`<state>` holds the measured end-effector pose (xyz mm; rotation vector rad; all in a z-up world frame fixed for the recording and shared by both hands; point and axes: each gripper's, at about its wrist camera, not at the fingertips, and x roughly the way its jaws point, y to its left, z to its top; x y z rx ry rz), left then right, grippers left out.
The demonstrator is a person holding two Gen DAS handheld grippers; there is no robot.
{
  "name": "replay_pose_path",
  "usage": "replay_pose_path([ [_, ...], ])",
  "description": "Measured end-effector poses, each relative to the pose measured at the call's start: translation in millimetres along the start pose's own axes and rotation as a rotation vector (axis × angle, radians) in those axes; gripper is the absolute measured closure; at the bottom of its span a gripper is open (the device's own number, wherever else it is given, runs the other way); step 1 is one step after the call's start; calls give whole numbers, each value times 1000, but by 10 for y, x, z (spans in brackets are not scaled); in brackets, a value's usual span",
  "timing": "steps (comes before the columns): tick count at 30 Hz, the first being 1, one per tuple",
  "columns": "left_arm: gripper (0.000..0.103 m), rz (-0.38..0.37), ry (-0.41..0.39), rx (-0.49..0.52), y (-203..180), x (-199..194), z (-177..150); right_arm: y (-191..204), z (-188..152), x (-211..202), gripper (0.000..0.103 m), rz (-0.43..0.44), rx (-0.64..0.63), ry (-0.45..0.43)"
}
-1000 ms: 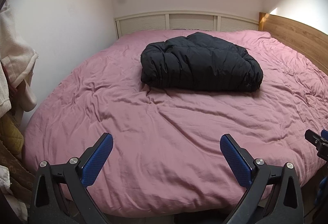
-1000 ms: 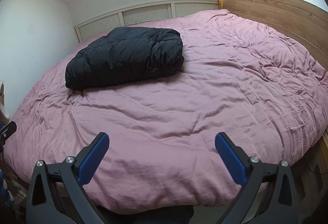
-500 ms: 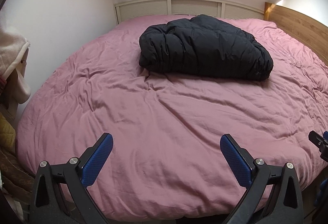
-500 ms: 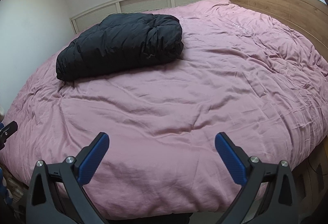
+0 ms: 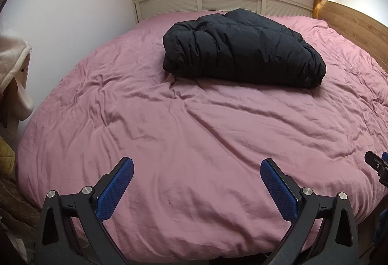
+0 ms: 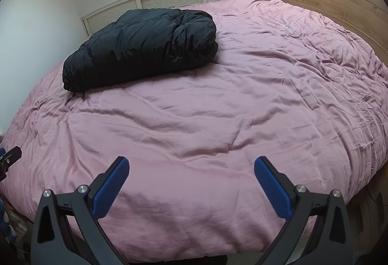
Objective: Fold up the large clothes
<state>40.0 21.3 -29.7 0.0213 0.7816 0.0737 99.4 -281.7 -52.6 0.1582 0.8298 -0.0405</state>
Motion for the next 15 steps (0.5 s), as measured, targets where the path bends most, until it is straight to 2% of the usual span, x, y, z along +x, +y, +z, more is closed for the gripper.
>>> replay_pose_path([
  [15,1,5,-9,14,-13,-59,-30,-25,-46,-50,0,-15,1,-6],
])
